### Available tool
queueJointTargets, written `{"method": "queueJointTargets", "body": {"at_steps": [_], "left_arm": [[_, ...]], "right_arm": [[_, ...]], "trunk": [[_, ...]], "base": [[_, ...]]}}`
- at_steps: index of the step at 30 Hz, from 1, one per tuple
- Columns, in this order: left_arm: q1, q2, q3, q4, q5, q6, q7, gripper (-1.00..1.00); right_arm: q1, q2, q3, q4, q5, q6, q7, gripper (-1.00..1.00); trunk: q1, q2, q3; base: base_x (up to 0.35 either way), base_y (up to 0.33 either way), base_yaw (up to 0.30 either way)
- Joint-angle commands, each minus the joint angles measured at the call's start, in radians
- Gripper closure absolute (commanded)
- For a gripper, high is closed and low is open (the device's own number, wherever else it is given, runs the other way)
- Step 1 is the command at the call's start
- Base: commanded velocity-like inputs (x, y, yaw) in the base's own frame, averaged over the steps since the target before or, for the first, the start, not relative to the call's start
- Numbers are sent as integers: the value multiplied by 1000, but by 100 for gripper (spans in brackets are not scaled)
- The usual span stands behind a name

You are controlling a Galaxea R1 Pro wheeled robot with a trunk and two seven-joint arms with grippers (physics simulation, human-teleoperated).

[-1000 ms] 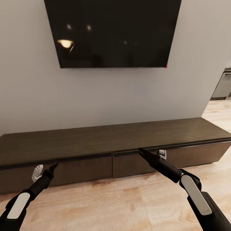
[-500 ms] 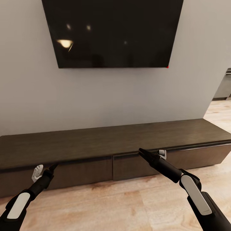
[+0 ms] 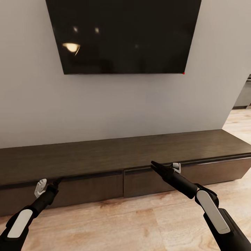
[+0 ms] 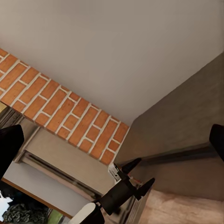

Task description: Place each of the two pumpkins and all three candles from the living room inside a cabinet in the living room (use any cabinet), then make sure every cabinet is closed, and position the cauldron so it is next to a table in the living room.

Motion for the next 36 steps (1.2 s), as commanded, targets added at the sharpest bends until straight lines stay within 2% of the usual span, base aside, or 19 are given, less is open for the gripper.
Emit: {"method": "queueJointTargets", "body": {"at_steps": [1,3,17,19,22,25,29,36], "left_arm": [[-1,0,3,0,8,9,-2,-100],[-1,0,3,0,9,9,-4,-100],[0,2,1,0,14,13,-16,-100],[0,4,0,0,13,13,-40,-100],[3,7,-1,0,5,13,-136,-100],[4,7,-1,0,2,13,-185,-100],[5,8,-1,0,-1,13,-210,-100],[6,12,-1,0,-2,13,-215,-100]], "right_arm": [[-1,-1,1,0,-7,6,-1,-100],[-1,-1,1,0,-8,6,-2,-100],[-1,-1,1,3,-8,6,-3,-100],[-1,-1,1,3,-8,6,-3,-100],[-1,-1,1,2,-8,6,-3,-100],[-1,-2,1,2,-8,6,-3,-100],[-1,-2,1,2,-8,6,-3,-100],[-1,-1,1,2,-8,6,-3,-100]], "trunk": [[0,0,-1],[0,0,-1],[6,-4,-55],[7,-4,-63],[8,-5,-74],[10,-6,-85],[10,-6,-87],[10,-6,-86]], "base": [[2,1,0],[0,0,0],[0,0,0],[0,0,0],[0,0,35],[0,0,161],[0,0,233],[0,0,76]]}}
